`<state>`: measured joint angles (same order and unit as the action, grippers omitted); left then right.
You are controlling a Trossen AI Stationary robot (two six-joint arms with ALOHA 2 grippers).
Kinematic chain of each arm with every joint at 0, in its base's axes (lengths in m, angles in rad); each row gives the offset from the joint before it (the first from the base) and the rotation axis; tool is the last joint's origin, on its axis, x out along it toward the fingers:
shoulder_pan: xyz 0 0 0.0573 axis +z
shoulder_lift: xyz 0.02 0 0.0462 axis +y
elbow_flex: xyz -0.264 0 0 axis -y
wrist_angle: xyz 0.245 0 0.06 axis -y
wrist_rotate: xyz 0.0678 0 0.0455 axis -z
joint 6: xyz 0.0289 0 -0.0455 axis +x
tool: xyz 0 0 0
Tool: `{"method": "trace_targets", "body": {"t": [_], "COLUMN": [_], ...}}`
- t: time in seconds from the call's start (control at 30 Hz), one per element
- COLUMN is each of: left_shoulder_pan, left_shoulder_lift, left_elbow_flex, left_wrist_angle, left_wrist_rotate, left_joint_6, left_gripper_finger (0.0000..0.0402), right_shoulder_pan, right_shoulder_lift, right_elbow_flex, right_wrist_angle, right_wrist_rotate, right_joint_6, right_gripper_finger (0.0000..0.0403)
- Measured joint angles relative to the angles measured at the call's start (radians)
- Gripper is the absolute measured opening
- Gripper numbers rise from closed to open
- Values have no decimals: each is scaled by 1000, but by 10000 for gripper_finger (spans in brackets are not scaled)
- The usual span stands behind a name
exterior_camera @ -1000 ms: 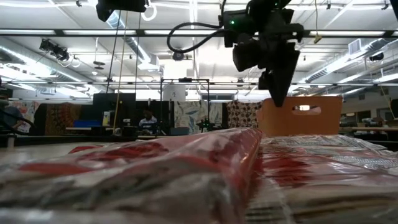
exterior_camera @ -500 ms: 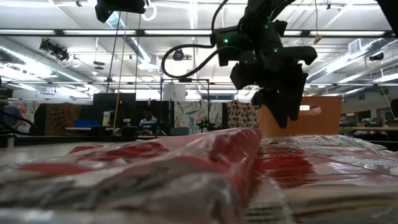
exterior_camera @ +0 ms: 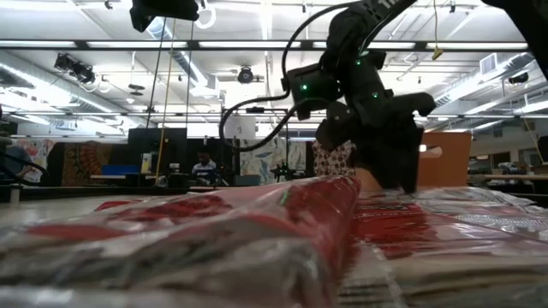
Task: Sort popcorn bags into baskets
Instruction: Put the red popcorn bag into the orange bin
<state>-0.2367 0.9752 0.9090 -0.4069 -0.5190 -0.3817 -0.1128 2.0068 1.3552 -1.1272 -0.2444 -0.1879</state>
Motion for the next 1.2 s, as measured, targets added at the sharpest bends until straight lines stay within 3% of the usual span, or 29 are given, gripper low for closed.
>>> {"method": "trace_targets", "body": {"t": [0.37, 0.53, 0.67, 0.87, 1.2], "left_shoulder_pan": [0, 0, 0, -1, -1], "left_shoulder_lift": [0, 0, 0, 0, 0], "left_elbow_flex": [0, 0, 0, 1, 1], "left_wrist_angle": [-37, -37, 2, 118, 115], "left_wrist_rotate": [0, 0, 11, 144, 132], "left_joint_6": [0, 0, -32, 6, 8], "left_gripper_finger": [66, 66, 66, 66, 66], "right_shoulder_pan": [-5, -8, -12, -32, -91], "right_shoulder_lift": [-2, 3, 7, 6, 5], "right_elbow_flex": [0, 29, 105, 240, 467], "right_wrist_angle": [16, -25, -89, -143, -225], "right_wrist_rotate": [52, 66, 128, 142, 205], "right_joint_6": [-4, 19, 27, 46, 47], "right_gripper_finger": [66, 26, 18, 19, 20]}}
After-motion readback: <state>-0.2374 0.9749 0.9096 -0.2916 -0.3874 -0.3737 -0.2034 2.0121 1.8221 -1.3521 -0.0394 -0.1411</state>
